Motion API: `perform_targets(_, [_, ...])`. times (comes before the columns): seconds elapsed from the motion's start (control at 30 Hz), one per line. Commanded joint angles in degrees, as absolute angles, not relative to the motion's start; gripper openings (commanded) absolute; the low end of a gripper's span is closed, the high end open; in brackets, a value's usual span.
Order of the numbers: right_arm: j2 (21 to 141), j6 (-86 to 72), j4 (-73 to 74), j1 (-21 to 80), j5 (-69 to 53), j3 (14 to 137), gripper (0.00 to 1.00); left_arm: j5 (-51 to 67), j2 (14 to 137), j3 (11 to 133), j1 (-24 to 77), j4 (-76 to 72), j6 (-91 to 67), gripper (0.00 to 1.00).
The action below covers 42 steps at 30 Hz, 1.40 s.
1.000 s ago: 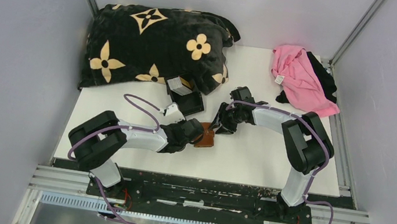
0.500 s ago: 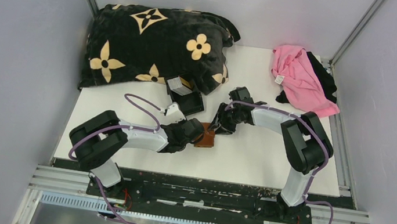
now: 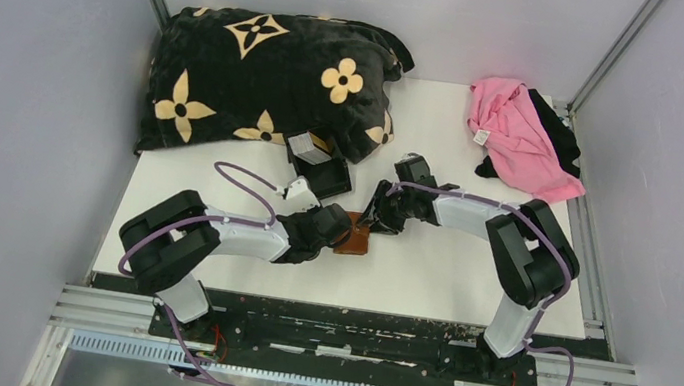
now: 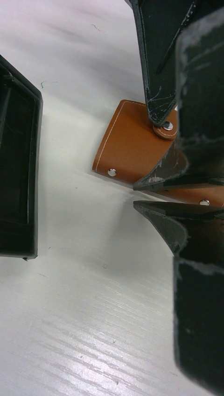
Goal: Put the credit cards into the card holder
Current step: Close the card holder at the center of the board.
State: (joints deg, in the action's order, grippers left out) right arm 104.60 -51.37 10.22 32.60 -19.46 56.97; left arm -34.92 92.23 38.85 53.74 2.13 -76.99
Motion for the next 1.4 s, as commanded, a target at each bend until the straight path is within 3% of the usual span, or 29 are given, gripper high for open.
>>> perform_targets(0.0, [105.2,-51.8,11.1,34.1,-13.6,52.0,0.47,-28.3,95.8,35.1,53.8,11.5,-73.6,0.24])
perform_targets(1.37, [102.4,-57.0,-0.2,33.6,-19.1,43.0,0.47,-28.2,93.7,32.8,53.9,11.5,-73.6,0.22])
